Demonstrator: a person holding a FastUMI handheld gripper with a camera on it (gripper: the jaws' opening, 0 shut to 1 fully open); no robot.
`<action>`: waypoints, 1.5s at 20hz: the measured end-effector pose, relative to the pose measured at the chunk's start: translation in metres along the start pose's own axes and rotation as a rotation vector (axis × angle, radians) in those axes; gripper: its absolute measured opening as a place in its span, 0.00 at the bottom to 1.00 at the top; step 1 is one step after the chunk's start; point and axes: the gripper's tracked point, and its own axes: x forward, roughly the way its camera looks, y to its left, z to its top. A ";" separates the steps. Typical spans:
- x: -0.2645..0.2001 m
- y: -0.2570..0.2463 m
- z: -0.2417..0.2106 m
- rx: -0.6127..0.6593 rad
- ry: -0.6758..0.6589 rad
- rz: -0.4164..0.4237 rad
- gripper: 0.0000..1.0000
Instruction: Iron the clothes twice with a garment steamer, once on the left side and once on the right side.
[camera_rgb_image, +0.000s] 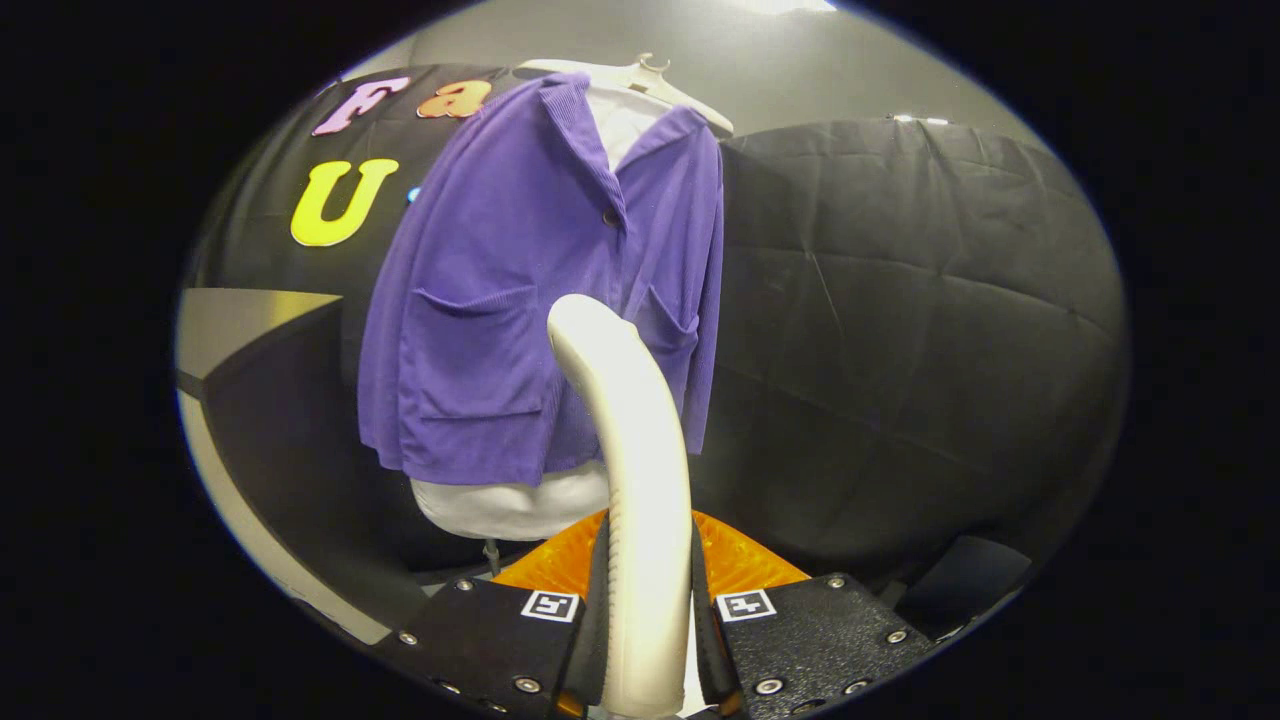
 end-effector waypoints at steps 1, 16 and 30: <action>-0.014 0.000 0.007 -0.001 -0.022 0.011 0.36; -0.165 -0.004 0.087 0.023 -0.240 0.120 0.36; -0.192 -0.021 0.114 0.045 -0.298 0.136 0.36</action>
